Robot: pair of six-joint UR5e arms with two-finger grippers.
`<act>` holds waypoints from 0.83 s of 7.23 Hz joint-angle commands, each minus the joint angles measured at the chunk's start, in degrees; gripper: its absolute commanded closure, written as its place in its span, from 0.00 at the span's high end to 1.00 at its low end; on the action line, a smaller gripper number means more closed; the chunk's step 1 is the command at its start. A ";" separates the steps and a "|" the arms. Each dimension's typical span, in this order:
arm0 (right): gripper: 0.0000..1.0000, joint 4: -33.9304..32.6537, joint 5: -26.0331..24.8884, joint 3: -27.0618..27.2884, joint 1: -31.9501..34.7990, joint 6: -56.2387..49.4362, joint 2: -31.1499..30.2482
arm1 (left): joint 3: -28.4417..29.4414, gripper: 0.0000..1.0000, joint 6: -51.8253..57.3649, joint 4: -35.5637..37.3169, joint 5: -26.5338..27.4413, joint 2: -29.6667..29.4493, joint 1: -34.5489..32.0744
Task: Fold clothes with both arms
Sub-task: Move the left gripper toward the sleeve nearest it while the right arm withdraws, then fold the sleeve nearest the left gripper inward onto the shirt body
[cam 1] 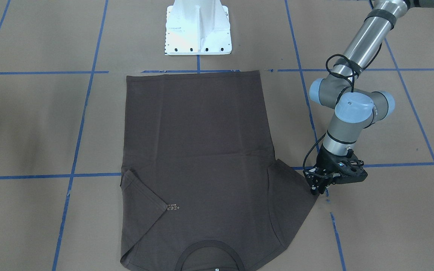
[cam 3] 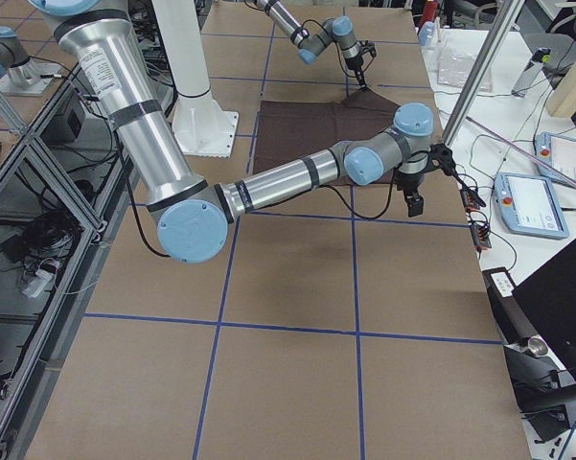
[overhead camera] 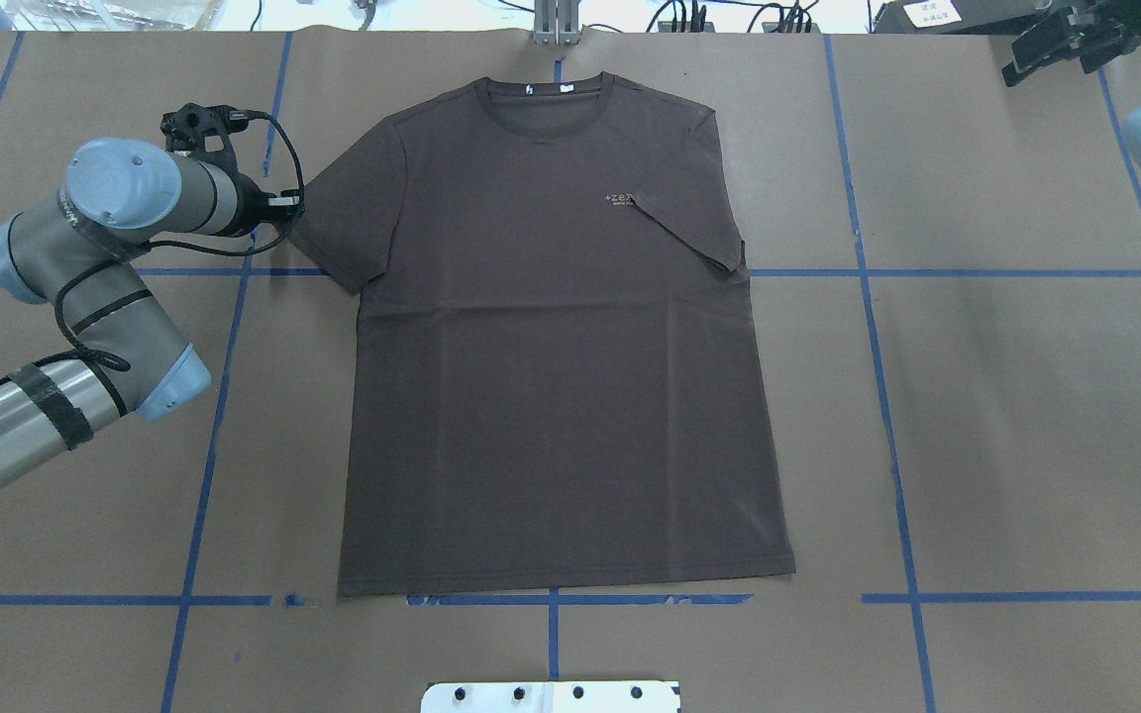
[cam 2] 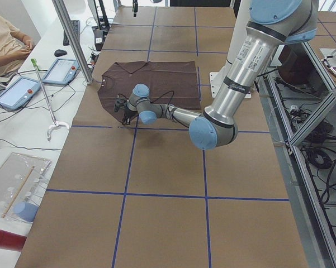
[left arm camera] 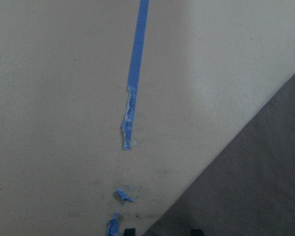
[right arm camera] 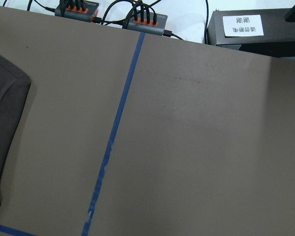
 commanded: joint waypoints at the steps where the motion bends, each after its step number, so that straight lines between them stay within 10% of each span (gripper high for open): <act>1: 1.00 0.01 0.00 -0.04 0.00 0.02 -0.03 | -0.37 0.00 0.02 0.16 0.00 -0.24 0.01; 6: 1.00 0.01 0.00 0.05 0.00 0.55 -0.03 | -1.78 0.00 -6.26 15.18 0.00 -13.06 2.02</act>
